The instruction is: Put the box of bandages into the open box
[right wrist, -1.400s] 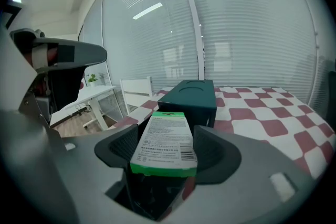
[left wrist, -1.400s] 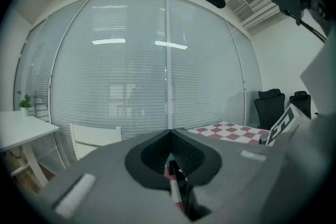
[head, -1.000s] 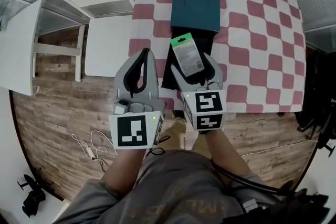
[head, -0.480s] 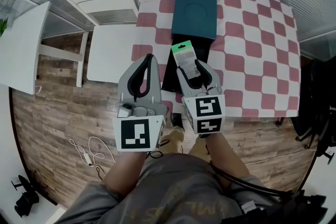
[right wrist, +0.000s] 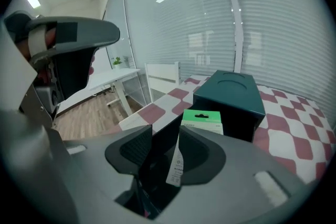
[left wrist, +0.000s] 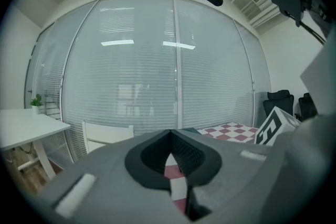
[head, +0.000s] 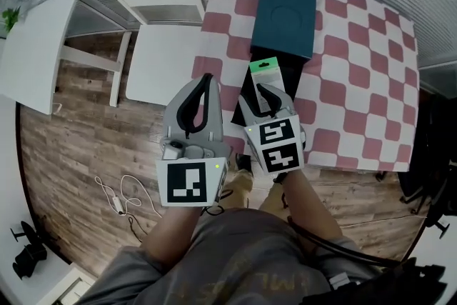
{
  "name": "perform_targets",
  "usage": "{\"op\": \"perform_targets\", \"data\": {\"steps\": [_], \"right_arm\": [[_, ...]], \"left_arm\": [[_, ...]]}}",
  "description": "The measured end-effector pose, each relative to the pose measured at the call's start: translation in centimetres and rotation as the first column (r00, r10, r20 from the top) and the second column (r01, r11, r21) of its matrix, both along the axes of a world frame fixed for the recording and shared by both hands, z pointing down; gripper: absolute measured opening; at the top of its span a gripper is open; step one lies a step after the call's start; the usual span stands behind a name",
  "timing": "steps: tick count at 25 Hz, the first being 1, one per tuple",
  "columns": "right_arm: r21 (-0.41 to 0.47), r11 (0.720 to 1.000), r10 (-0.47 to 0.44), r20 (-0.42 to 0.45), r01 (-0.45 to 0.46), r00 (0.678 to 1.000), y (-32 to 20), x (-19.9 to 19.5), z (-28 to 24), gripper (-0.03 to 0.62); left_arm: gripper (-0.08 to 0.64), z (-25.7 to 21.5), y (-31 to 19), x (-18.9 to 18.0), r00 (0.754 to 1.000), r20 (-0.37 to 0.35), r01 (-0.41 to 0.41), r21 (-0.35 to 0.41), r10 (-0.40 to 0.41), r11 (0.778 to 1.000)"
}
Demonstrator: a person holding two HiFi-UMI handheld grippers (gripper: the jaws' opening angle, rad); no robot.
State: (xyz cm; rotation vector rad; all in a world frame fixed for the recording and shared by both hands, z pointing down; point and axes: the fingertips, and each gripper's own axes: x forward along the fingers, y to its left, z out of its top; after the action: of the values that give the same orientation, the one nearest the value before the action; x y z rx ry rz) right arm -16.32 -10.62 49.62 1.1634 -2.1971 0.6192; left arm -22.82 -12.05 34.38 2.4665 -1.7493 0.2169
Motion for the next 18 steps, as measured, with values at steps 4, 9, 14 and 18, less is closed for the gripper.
{"op": "perform_targets", "data": {"steps": [4,9,14,18], "right_arm": [[-0.049,0.999,-0.011,-0.030,0.009,0.999,-0.8,0.0,0.7,0.207],[-0.071,0.997,-0.035,-0.040,0.032,0.999,-1.5,-0.4,1.3,0.227],[-0.084,0.996,-0.039,-0.043,0.035,0.998,-2.8,-0.3,2.0,0.257],[-0.038,0.999,-0.003,0.001,0.003,1.000,-3.5,0.2,0.8,0.247]], "left_arm": [[0.000,0.0,-0.5,-0.6,1.000,-0.006,0.019,-0.006,-0.019,1.000],[0.000,0.2,-0.6,-1.2,0.999,-0.002,0.039,-0.009,-0.039,0.999],[0.000,0.0,-0.4,-1.6,0.999,-0.008,0.049,-0.005,-0.049,0.999],[0.000,-0.1,-0.2,-2.4,0.998,-0.005,0.066,-0.005,-0.066,0.998]]}}
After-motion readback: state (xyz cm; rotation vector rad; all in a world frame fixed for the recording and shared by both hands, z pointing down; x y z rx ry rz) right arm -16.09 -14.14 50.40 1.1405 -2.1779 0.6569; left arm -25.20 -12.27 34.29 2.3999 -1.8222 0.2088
